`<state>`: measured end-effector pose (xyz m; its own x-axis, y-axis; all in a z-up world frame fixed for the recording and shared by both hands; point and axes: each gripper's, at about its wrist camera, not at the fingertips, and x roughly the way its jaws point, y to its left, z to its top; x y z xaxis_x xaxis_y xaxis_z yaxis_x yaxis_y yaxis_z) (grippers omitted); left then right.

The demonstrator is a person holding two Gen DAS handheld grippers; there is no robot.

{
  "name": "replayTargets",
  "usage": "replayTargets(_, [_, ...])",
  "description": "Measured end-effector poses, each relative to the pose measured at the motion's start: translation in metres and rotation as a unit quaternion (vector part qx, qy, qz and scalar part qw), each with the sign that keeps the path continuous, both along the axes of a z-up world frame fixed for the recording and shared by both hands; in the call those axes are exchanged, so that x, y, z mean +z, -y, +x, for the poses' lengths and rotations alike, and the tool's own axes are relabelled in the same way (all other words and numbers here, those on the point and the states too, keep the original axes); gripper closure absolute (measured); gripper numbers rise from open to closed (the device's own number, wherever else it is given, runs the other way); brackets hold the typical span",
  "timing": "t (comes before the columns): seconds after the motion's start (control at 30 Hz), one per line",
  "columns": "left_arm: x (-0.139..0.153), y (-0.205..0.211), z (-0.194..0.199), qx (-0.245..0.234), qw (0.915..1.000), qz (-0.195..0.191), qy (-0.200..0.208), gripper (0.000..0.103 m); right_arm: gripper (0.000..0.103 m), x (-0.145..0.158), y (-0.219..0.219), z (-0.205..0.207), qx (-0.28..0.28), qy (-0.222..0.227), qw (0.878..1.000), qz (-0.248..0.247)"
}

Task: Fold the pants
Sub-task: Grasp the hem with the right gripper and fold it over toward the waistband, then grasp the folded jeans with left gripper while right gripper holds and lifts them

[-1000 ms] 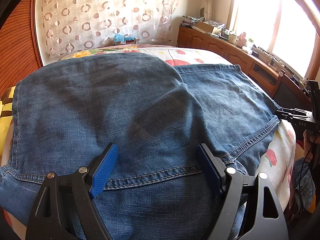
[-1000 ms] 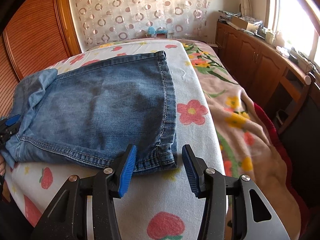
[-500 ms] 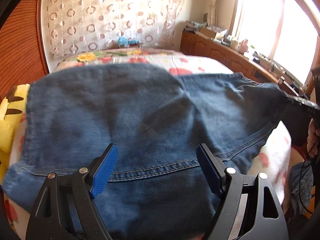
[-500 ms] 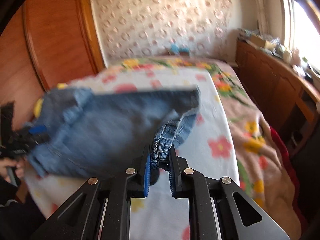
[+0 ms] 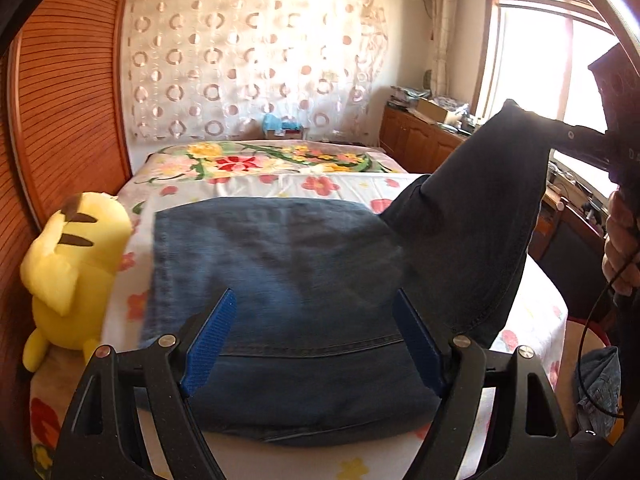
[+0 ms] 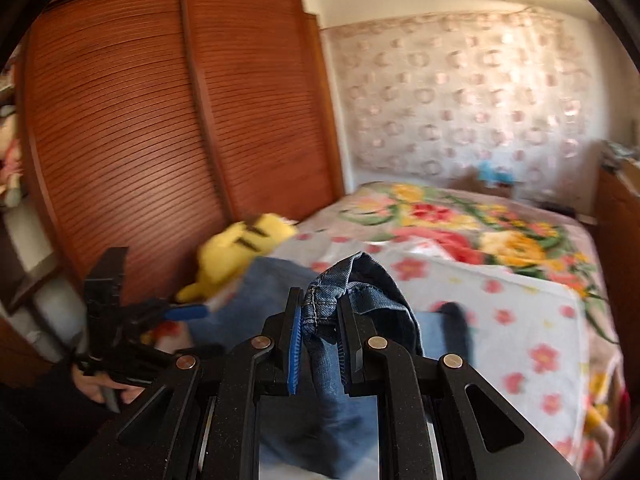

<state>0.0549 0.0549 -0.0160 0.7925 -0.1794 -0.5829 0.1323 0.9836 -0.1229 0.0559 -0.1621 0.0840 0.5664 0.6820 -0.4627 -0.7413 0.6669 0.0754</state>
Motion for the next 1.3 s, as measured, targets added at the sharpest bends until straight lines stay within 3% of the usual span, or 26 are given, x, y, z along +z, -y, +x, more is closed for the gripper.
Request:
replayTargets(0.13, [-0.004, -0.012, 0.0, 0.013, 0.9999, -0.009, -0.004, 0.022, 0.086, -0.015, -0.037, 0.007, 0.028, -0.014, 0.999, -0.034])
replayTargets(0.2, [-0.007, -0.016, -0.001, 0.016, 0.9998, -0.011, -0.007, 0.022, 0.07, -0.022, -0.047, 0.013, 0.025, -0.02, 0.998, -0.053])
replayTargets(0.23, [-0.008, -0.017, 0.0, 0.016, 0.9998, -0.011, -0.009, 0.022, 0.057, -0.023, -0.051, 0.014, 0.023, -0.02, 0.998, -0.061])
replayTargets(0.27, [-0.009, -0.017, 0.0, 0.016, 0.9998, -0.012, -0.01, 0.022, 0.054, -0.022, -0.051, 0.015, 0.021, -0.016, 0.998, -0.063])
replayTargets(0.43, [-0.013, -0.006, 0.0, 0.001, 0.9997, -0.019, -0.015, 0.022, 0.054, -0.022, -0.017, 0.017, -0.019, -0.01, 0.998, -0.058])
replayTargets(0.6, [-0.029, 0.013, 0.004, -0.029, 0.9986, -0.027, -0.035, 0.023, 0.053, -0.06, 0.003, 0.02, -0.074, -0.034, 0.993, -0.09])
replayTargets(0.63, [-0.034, 0.018, 0.006, -0.041, 0.9979, -0.029, -0.042, 0.025, 0.053, -0.07, 0.005, 0.023, -0.079, -0.046, 0.992, -0.092])
replayTargets(0.8, [-0.06, 0.033, 0.021, -0.066, 0.9941, -0.028, -0.081, 0.061, 0.054, -0.118, -0.004, 0.038, -0.082, -0.106, 0.986, -0.098])
replayTargets(0.87, [-0.066, 0.036, 0.026, -0.066, 0.9935, -0.025, -0.089, 0.069, 0.054, -0.132, -0.011, 0.046, -0.083, -0.129, 0.984, -0.095])
replayTargets(0.9, [-0.066, 0.037, 0.027, -0.067, 0.9935, -0.026, -0.088, 0.078, 0.054, -0.136, -0.012, 0.048, -0.083, -0.139, 0.982, -0.093])
replayTargets(0.93, [-0.065, 0.039, 0.027, -0.071, 0.9936, -0.024, -0.085, 0.087, 0.054, -0.141, -0.013, 0.05, -0.08, -0.15, 0.981, -0.091])
replayTargets(0.97, [-0.063, 0.042, 0.027, -0.076, 0.9935, -0.021, -0.082, 0.095, 0.073, -0.144, -0.015, 0.053, -0.077, -0.154, 0.981, -0.087])
replayTargets(1.0, [-0.062, 0.042, 0.028, -0.078, 0.9936, -0.021, -0.079, 0.097, 0.09, -0.144, -0.019, 0.053, -0.067, -0.156, 0.982, -0.082])
replayTargets(1.03, [-0.055, 0.045, 0.027, -0.082, 0.9939, -0.017, -0.072, 0.099, 0.097, -0.142, -0.024, 0.054, -0.056, -0.157, 0.983, -0.078])
replayTargets(1.17, [-0.02, 0.049, 0.022, -0.093, 0.9949, -0.02, -0.035, 0.099, 0.098, -0.101, -0.031, 0.046, -0.043, -0.094, 0.993, -0.053])
replayTargets(1.3, [0.037, 0.052, 0.014, -0.111, 0.9934, -0.024, 0.018, 0.099, 0.098, -0.033, -0.039, 0.043, -0.055, -0.02, 0.998, -0.025])
